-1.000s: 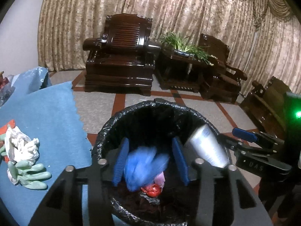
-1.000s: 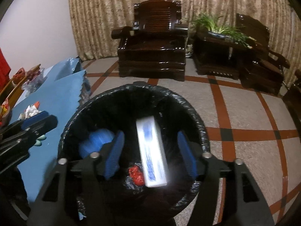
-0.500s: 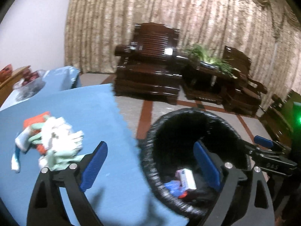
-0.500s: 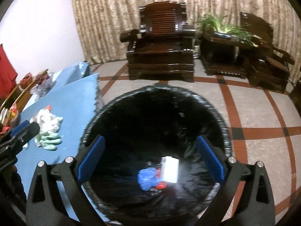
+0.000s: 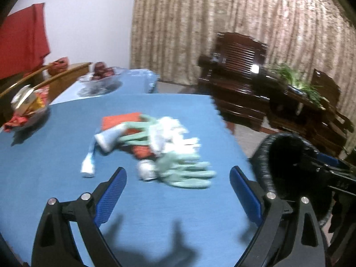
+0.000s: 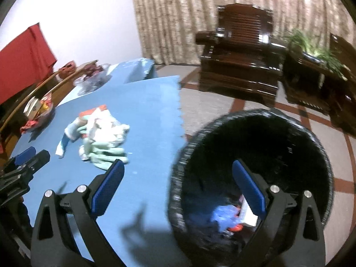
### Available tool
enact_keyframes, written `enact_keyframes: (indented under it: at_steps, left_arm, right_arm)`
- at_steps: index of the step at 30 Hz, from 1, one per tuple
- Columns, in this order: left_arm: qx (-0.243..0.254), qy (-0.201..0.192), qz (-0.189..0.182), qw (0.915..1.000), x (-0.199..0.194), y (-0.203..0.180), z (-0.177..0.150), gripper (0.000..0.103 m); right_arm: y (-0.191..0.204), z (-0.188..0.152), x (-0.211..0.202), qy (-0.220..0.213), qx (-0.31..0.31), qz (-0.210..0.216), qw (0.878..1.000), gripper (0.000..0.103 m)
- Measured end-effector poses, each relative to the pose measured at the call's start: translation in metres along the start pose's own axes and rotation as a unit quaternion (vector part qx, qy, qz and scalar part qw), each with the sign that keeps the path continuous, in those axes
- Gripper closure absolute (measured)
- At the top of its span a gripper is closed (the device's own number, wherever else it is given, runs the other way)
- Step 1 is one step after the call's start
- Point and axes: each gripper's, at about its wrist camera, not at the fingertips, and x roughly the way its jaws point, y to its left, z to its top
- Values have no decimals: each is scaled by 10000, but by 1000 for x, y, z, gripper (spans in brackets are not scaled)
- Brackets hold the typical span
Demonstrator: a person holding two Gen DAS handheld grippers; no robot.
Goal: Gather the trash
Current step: 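Move both tools back over the table toward the remaining trash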
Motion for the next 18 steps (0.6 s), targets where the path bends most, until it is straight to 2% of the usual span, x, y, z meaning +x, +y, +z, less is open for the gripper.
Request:
enact_keyframes:
  at_steps: [10, 18]
  left_arm:
    - [-298, 36, 633, 9975, 0, 69, -14, 11]
    - [-447, 229, 863, 9950, 16, 100, -27, 11]
  right_arm:
    - [75, 7, 43, 56, -534, 434, 9976, 8]
    - [113, 0, 88, 267, -782, 527, 9952, 8]
